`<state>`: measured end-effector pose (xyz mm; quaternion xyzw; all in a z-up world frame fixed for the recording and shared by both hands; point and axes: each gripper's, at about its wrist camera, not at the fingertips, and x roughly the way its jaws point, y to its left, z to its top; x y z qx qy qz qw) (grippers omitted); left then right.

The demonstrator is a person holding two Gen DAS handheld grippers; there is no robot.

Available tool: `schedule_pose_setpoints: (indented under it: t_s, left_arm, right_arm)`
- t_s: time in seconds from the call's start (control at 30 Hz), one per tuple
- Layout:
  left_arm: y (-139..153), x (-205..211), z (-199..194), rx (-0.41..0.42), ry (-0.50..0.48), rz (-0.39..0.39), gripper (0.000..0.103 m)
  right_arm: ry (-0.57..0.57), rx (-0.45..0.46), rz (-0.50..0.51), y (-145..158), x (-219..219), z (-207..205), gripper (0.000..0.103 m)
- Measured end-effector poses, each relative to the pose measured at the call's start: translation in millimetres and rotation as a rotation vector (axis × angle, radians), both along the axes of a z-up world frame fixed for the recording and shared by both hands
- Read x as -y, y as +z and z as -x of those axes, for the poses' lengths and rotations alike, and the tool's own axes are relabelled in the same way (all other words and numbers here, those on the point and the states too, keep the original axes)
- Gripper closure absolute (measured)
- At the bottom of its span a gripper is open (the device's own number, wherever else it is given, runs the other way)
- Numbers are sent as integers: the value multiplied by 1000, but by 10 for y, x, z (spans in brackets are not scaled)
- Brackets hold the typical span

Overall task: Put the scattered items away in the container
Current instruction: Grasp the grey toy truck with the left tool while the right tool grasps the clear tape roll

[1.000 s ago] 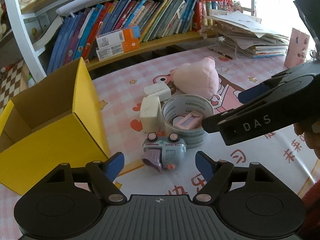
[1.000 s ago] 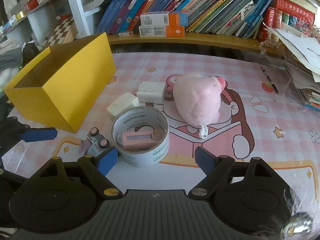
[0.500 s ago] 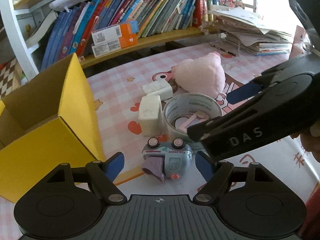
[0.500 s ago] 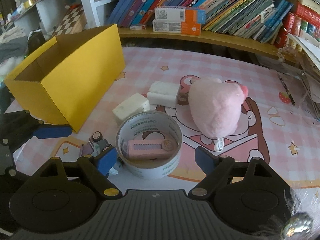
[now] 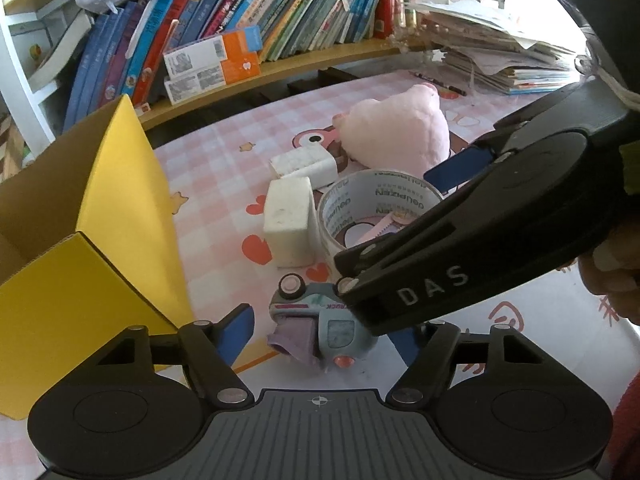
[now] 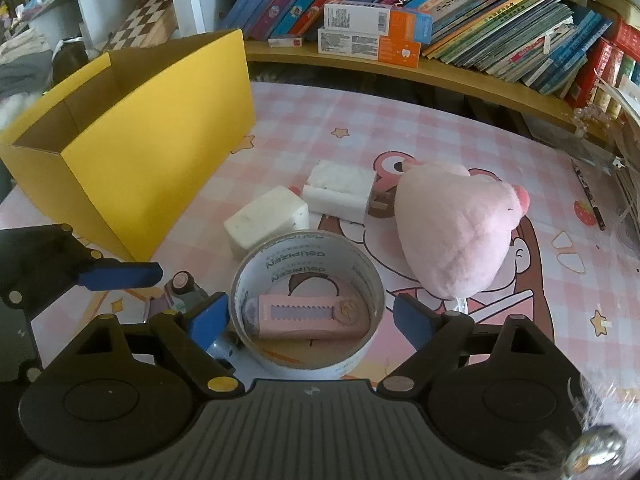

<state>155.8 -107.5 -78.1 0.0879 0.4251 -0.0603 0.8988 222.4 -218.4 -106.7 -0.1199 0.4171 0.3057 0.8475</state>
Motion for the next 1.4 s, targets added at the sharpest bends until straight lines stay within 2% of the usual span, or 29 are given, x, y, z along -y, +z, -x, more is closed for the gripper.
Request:
schedule_pose_setpoints:
  t_s: [0.33, 0.37, 0.57, 0.77, 1.4]
  left_arm:
    - [-54, -9, -38, -19, -17, 16, 38]
    - [-58, -8, -40, -18, -19, 16, 38]
    - [-47, -32, -28, -11, -12, 19, 39]
    - [35, -99, 11, 14, 22, 27, 39]
    - [293, -34, 293, 83, 30, 1, 39]
  right_arm:
    - [2, -13, 14, -70, -55, -53, 18]
    - [3, -12, 12, -69, -52, -52, 20]
    - [-13, 9, 12, -37, -7, -30, 21]
    - [-22, 44, 0, 51, 67, 26, 21]
    - [-53, 94, -61, 319, 297, 295, 21]
